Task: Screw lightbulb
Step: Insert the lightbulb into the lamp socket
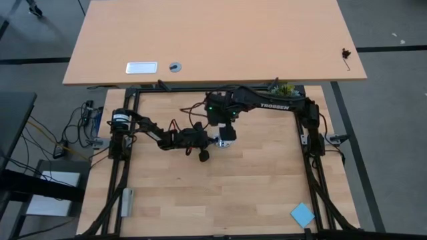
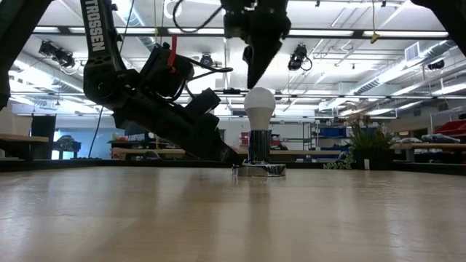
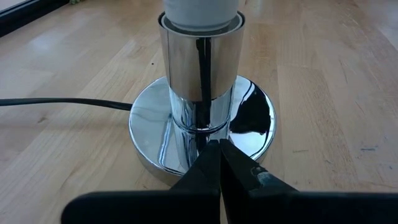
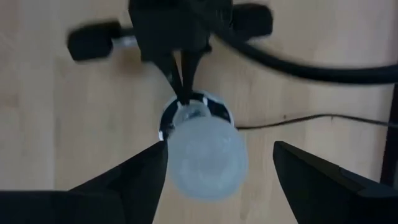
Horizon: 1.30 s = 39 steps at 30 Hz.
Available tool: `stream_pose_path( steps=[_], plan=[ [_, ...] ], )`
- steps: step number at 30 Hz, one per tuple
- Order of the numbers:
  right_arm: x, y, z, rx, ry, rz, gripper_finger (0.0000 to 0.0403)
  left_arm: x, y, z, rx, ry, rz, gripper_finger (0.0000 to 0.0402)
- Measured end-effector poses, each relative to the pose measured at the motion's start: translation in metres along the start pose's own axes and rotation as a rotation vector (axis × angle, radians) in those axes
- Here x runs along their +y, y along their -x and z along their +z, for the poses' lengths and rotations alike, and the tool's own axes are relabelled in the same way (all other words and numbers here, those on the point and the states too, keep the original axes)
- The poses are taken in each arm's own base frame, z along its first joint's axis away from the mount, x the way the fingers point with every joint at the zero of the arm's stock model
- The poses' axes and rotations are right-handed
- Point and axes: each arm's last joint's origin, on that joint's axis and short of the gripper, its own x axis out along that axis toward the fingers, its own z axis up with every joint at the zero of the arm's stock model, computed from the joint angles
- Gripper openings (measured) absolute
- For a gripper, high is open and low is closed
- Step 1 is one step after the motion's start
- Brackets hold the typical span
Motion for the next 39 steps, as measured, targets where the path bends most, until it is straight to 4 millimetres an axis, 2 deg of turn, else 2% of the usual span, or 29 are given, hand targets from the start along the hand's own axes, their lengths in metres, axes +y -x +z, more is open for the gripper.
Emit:
stream_pose_path(
  steps=[7, 12, 15, 18, 25, 27, 30, 34, 39],
  plan=[
    [-0.001, -0.021, -0.008, 0.061, 0.015, 0.028, 0.0288, 0.0, 0.0, 0.0, 0.0, 0.0, 0.0, 0.0001],
    [0.002, -0.025, -0.007, 0.037, 0.008, 0.034, 0.028, 0.0, 0.0, 0.0, 0.0, 0.0, 0.0, 0.0001],
    [0.002, -0.027, -0.007, 0.03, -0.055, 0.027, 0.0271, 0.0, 0.0, 0.0, 0.0, 0.0, 0.001, 0.0001],
    [0.002, -0.028, -0.008, 0.035, -0.196, 0.025, 0.0261, 0.0, 0.0, 0.0, 0.0, 0.0, 0.0, 0.0001],
    [0.002, -0.033, -0.012, 0.073, -0.782, -0.021, 0.0257, 0.0, 0.0, 0.0, 0.0, 0.0, 0.0, 0.0001],
    [0.002, -0.033, -0.012, 0.07, -0.865, -0.023, 0.0263, 0.0, 0.0, 0.0, 0.0, 0.0, 0.001, 0.0001],
    [0.002, -0.034, -0.01, 0.051, -0.863, -0.014, 0.0275, 0.0, 0.0, 0.0, 0.0, 0.0, 0.0, 0.0001],
    [0.001, -0.028, -0.005, 0.034, -0.755, 0.007, 0.0291, 0.0, 0.0, 0.0, 0.0, 0.0, 0.0, 0.0001],
    [-0.001, -0.003, 0.006, -0.049, -0.54, 0.014, 0.0304, 0.0, 0.0, 0.0, 0.0, 0.0, 0.0, 0.0001]
  ],
)
